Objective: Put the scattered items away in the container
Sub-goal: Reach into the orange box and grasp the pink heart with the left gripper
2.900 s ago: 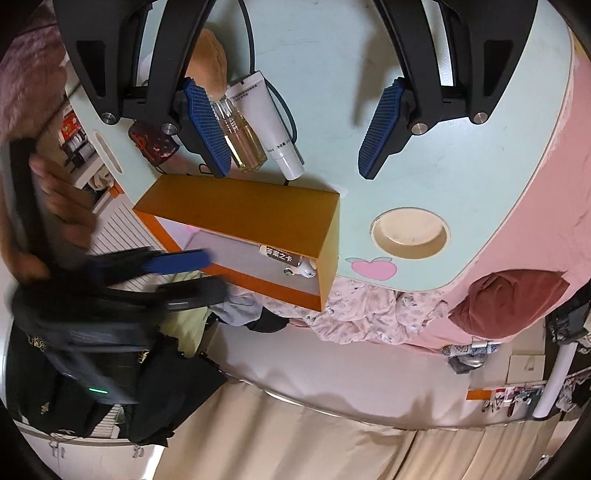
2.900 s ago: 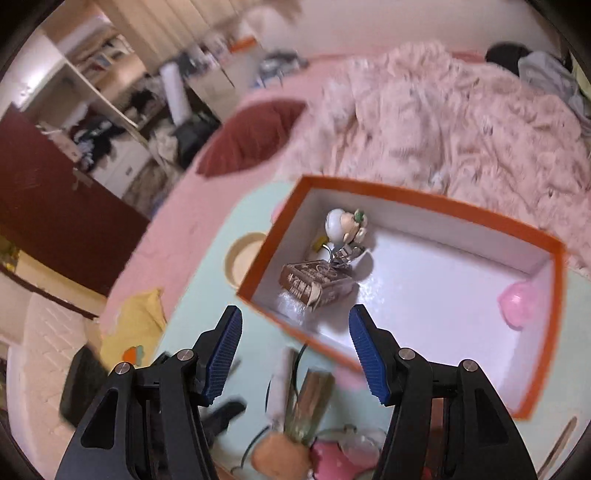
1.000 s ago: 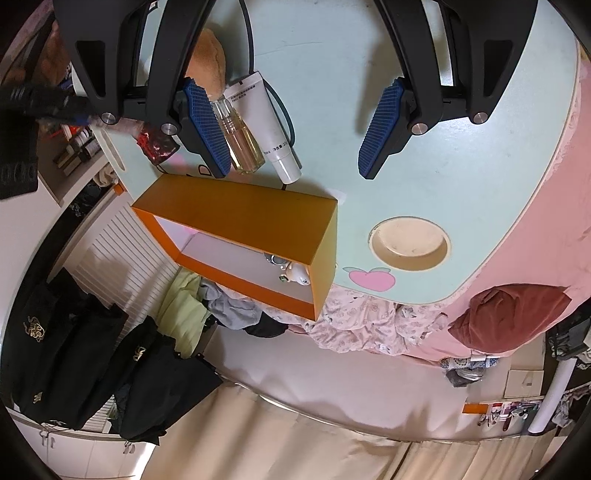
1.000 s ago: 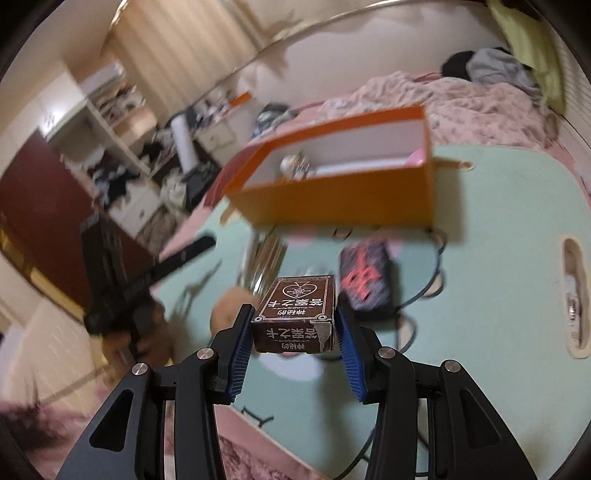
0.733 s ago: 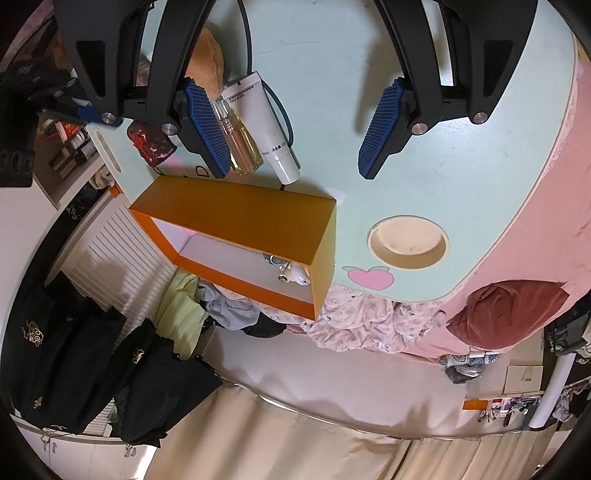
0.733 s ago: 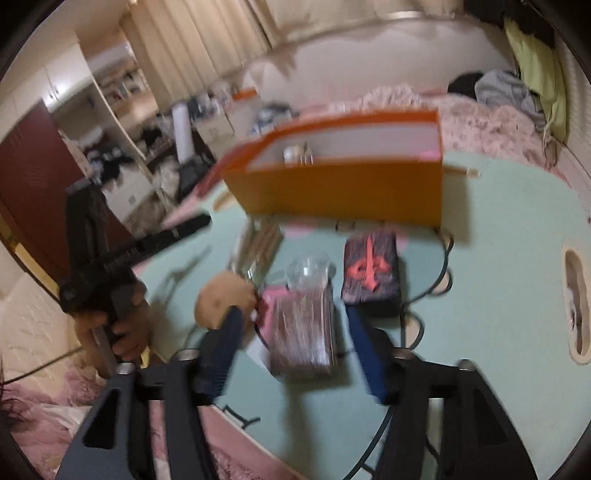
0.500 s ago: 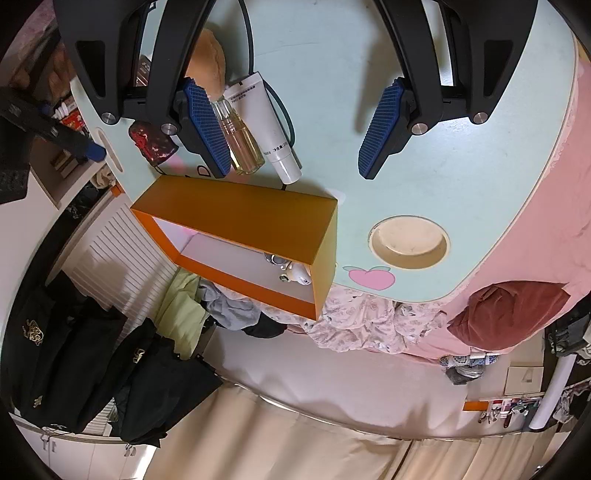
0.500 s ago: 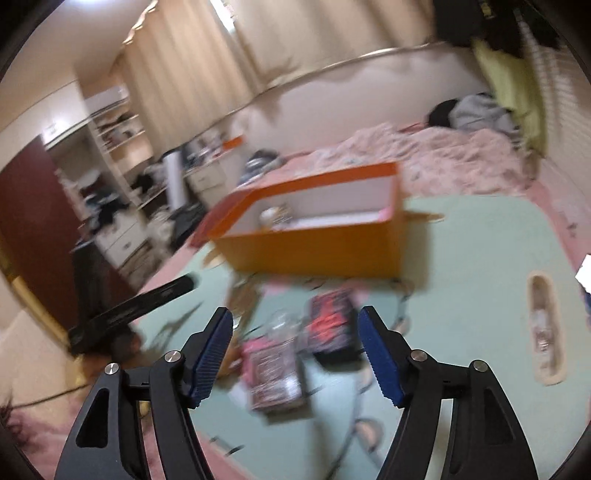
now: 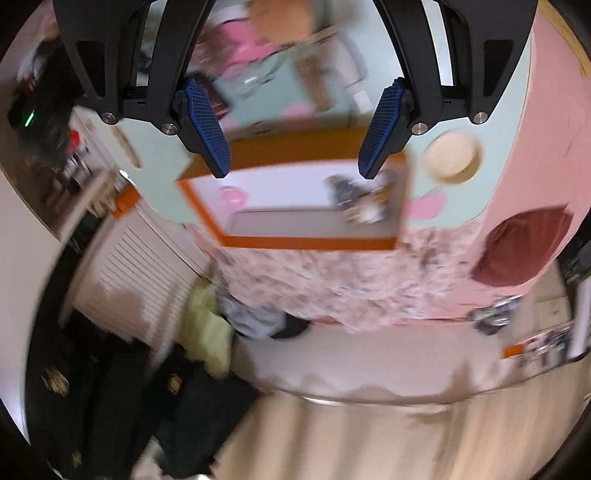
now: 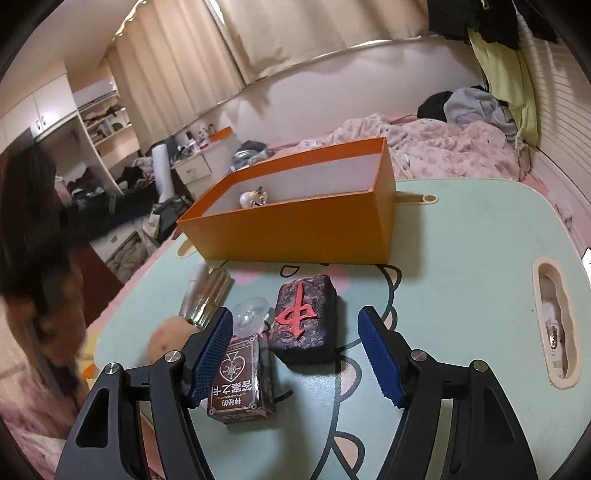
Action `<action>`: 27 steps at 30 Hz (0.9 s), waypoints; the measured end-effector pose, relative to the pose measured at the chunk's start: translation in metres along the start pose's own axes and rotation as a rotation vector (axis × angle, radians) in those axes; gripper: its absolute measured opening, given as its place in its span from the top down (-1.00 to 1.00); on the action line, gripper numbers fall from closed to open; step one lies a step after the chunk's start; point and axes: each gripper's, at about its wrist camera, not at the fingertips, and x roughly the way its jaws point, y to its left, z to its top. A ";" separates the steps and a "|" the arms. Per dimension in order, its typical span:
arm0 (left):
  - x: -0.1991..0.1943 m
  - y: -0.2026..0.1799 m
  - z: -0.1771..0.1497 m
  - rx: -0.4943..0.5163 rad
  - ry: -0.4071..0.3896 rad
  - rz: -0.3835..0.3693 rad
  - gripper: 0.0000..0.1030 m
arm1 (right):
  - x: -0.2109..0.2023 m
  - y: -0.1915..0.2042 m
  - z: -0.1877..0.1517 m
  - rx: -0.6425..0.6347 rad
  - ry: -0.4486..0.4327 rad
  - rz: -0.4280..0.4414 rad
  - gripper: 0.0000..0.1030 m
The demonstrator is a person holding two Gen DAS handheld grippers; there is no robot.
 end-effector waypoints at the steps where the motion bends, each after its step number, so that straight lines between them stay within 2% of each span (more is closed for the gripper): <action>1: 0.011 -0.007 0.013 -0.003 0.055 -0.032 -0.40 | -0.001 -0.001 -0.001 0.005 -0.004 0.005 -0.36; 3: 0.041 -0.018 0.034 -0.007 0.171 -0.065 -0.39 | -0.001 -0.003 -0.002 0.014 -0.007 0.010 -0.36; 6: 0.091 -0.029 0.057 -0.011 0.309 -0.025 -0.39 | -0.002 -0.002 -0.002 0.017 -0.006 0.016 -0.36; 9: 0.142 -0.025 0.063 -0.117 0.446 -0.046 -0.24 | -0.002 -0.001 -0.004 0.017 -0.009 0.021 -0.36; 12: 0.178 -0.021 0.058 -0.197 0.536 -0.097 -0.14 | -0.003 -0.002 -0.005 0.022 -0.012 0.031 -0.36; 15: 0.197 -0.022 0.054 -0.214 0.551 -0.071 -0.13 | -0.003 -0.001 -0.006 0.024 -0.018 0.038 -0.36; 20: 0.218 -0.024 0.054 -0.226 0.570 0.001 0.00 | -0.004 -0.001 -0.007 0.024 -0.023 0.043 -0.36; 26: 0.221 -0.019 0.056 -0.240 0.537 0.006 0.02 | -0.004 0.000 -0.006 0.026 -0.022 0.045 -0.37; 27: 0.222 -0.018 0.056 -0.232 0.541 0.013 0.08 | -0.004 0.000 -0.005 0.026 -0.022 0.046 -0.37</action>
